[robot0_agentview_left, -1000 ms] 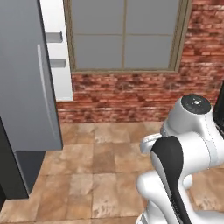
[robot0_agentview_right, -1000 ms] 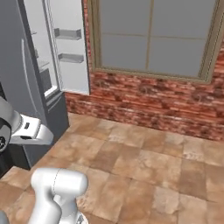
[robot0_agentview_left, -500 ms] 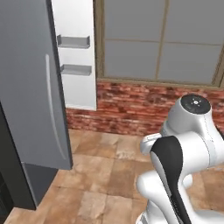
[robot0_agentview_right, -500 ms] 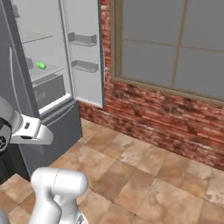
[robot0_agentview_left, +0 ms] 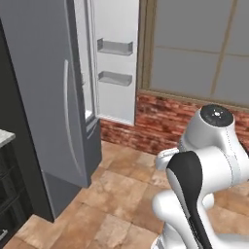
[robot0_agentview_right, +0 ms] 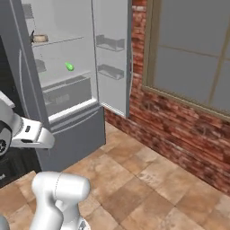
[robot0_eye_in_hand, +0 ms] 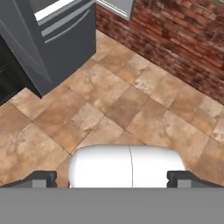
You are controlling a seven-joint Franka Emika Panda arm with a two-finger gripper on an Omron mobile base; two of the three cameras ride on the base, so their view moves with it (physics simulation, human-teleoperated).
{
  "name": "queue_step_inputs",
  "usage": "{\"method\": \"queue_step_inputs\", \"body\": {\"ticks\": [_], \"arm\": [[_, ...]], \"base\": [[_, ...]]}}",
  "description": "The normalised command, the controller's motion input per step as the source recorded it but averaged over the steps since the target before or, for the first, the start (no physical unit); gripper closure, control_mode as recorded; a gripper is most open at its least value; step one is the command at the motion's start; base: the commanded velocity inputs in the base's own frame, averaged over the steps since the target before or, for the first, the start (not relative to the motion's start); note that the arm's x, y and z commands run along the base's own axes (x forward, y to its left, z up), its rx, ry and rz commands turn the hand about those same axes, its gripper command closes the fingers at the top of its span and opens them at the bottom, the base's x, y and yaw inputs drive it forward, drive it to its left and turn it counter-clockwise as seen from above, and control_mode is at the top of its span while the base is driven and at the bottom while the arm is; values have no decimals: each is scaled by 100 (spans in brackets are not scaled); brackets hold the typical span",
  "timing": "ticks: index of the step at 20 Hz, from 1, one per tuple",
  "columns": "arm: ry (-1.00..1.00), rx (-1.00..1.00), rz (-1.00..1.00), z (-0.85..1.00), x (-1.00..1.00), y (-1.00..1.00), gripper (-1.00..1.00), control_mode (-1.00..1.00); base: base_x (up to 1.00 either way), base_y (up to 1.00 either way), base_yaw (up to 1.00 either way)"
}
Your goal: Gather the sweet potato and corn from the fridge and place them on a tray on the dining counter. Then gather the fish and steak from the fridge and place them on the other tray.
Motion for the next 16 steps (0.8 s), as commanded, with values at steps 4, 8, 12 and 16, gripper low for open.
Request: {"method": "queue_step_inputs", "body": {"ticks": [4, 8, 12, 16], "arm": [[0, 0, 0, 0, 0, 0, -100, 100], [0, 0, 0, 0, 0, 0, -100, 100], [0, 0, 0, 0, 0, 0, -100, 100], [0, 0, 0, 0, 0, 0, -100, 100]], "base": [[18, -63, 44], [5, -74, 40], [0, -81, 37], [2, -81, 36]]}}
